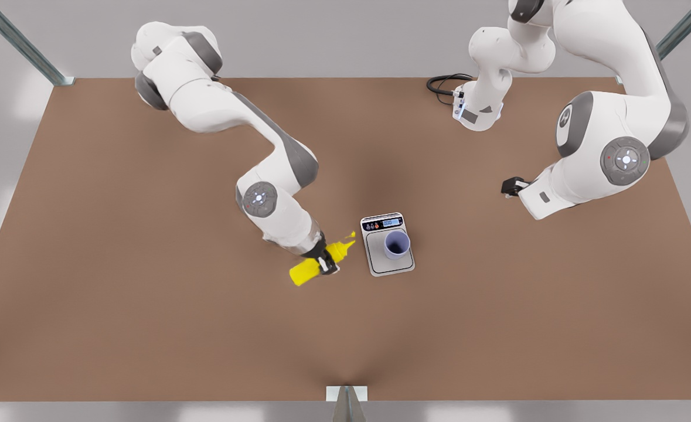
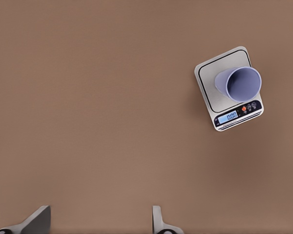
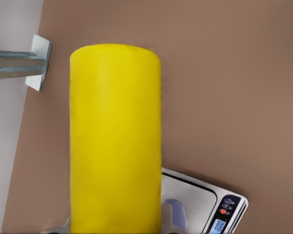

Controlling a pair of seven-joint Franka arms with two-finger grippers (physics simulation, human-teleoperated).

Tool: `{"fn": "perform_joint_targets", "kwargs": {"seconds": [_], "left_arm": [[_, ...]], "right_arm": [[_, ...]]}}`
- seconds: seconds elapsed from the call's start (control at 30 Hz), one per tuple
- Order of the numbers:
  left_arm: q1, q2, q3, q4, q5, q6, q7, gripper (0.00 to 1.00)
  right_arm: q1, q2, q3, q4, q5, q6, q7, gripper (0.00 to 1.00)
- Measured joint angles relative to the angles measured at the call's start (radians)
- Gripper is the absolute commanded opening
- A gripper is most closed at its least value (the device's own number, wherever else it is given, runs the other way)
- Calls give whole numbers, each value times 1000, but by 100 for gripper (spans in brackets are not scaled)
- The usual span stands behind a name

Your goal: Move cup to the weight, pick up sauce bottle, pour sauce

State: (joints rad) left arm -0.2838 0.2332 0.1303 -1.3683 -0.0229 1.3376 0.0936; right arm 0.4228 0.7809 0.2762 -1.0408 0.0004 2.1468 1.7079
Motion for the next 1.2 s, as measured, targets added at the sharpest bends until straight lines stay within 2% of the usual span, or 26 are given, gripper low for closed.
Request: {"fn": "perform_joint_targets", "kwargs": {"seconds": [0.07, 0.17, 0.43, 0.47, 0.57, 0.63, 0.7, 0.8, 0.9, 1.2], "left_arm": [[0, 0, 0, 0, 0, 0, 0, 100], [0, 0, 0, 0, 0, -1, -1, 100], [0, 3, 0, -2, 1, 0, 0, 100], [0, 4, 0, -2, 1, 0, 0, 100], [0, 9, 0, -2, 0, 0, 0, 100], [0, 9, 0, -2, 0, 0, 0, 100], [0, 9, 0, -2, 1, 0, 0, 100], [0, 9, 0, -2, 0, 0, 0, 100], [-2, 8, -1, -2, 0, -2, -1, 100], [-3, 8, 0, -1, 0, 0, 0, 100]], "right_arm": [[80, 72, -63, 91, -2, 60, -1, 42], [106, 83, -65, 104, -18, 156, -48, 42], [164, 103, -43, 121, -184, 165, -239, 40], [167, 116, -42, 119, -192, 241, -231, 40], [203, 131, -59, 123, -192, 280, -224, 39], [239, 144, -99, 125, -189, 300, -224, 38], [266, 158, -115, 123, -197, 302, -226, 39], [271, 188, -115, 113, -328, 293, -227, 38], [294, 217, -154, 103, -410, 293, -226, 38], [308, 251, -170, 114, -421, 320, -226, 39]]}}
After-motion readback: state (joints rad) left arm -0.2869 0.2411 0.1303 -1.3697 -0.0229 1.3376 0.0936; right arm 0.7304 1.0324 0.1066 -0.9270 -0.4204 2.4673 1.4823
